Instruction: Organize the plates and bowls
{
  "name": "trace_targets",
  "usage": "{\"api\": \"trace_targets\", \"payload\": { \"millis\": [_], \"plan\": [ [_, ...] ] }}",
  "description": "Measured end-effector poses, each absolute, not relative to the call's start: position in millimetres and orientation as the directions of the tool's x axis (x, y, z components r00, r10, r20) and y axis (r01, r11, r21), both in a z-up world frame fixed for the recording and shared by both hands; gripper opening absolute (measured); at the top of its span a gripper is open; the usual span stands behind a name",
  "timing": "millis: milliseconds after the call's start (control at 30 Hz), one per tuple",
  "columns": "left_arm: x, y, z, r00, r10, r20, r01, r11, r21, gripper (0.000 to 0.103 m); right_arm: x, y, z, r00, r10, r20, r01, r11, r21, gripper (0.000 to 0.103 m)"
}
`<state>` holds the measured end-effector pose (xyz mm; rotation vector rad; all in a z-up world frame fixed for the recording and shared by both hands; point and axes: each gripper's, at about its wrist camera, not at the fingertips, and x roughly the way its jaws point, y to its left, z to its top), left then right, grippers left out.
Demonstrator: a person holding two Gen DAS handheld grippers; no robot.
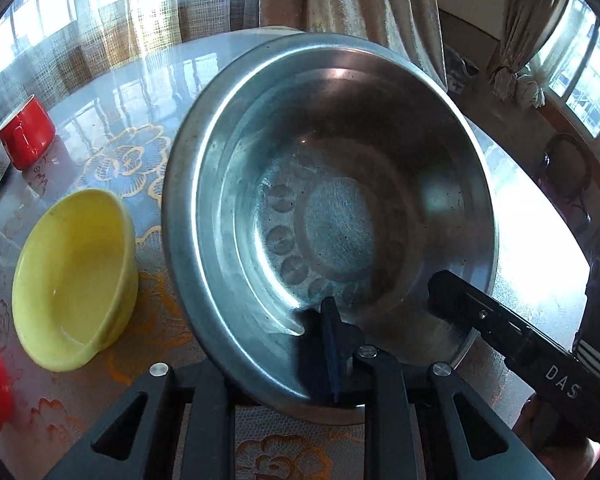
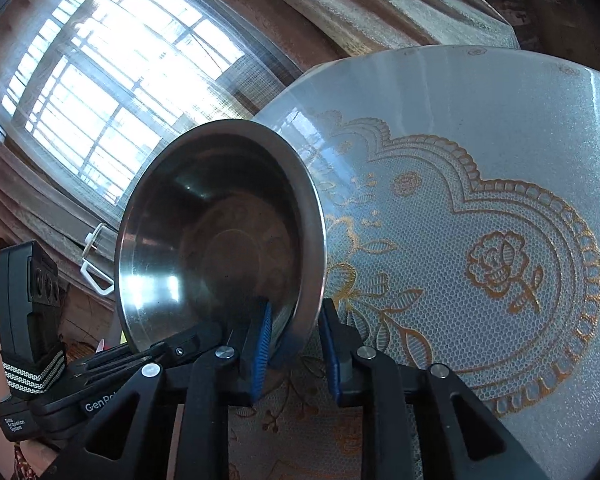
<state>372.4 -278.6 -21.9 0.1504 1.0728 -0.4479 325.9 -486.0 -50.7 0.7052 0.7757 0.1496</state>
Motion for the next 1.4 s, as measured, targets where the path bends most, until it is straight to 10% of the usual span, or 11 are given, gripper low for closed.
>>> {"api": "trace_targets", "payload": {
  "millis": [1400],
  "plan": [
    [240,-157,40,0.522,-0.341,-0.782,0.350,0.921,-0.169,0.021,224,-393,35,0.693,0.435,-0.575,-0.084,0.841,0.535,0.015]
  ]
}}
